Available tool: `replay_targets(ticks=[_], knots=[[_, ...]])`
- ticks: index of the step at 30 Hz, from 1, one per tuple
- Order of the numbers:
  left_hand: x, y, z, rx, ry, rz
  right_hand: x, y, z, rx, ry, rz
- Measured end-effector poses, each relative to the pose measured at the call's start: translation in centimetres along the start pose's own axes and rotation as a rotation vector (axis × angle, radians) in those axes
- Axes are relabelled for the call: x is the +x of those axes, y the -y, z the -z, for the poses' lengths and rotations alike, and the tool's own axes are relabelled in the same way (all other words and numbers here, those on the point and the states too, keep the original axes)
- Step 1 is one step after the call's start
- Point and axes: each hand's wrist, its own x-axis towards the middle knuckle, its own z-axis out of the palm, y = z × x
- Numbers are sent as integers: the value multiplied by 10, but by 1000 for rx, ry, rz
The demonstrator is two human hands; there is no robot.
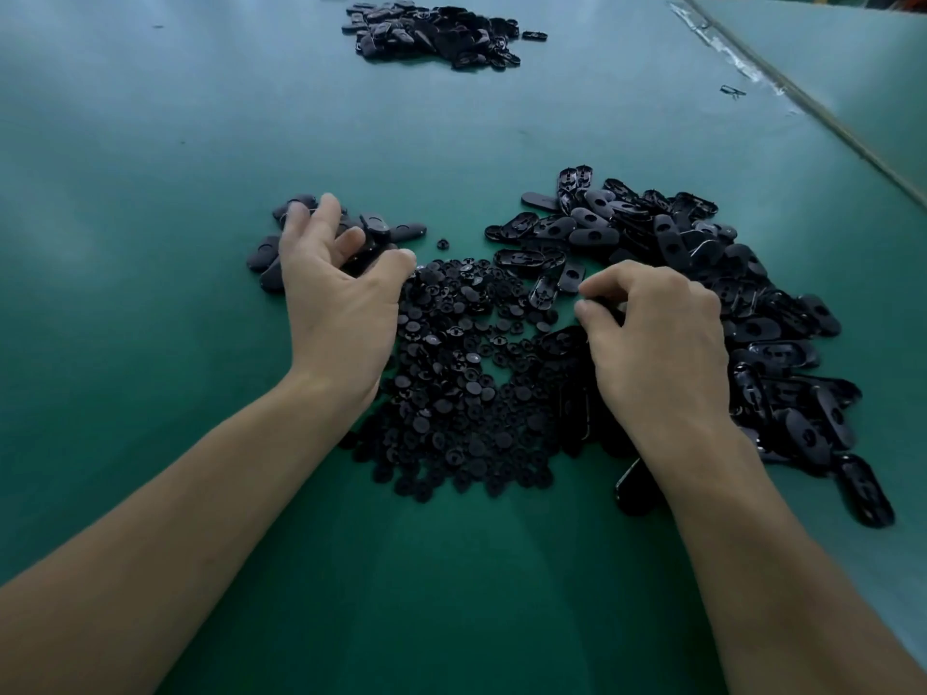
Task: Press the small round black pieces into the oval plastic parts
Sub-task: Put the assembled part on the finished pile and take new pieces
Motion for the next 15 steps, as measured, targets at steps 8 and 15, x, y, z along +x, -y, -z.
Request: replay_targets(ticks=[8,15], knots=[[-8,-5,0,-14,147,-173,-1,8,-4,312,-139,196],[-21,-13,-2,77,480,-245,-8,17,-13,547,-40,359]])
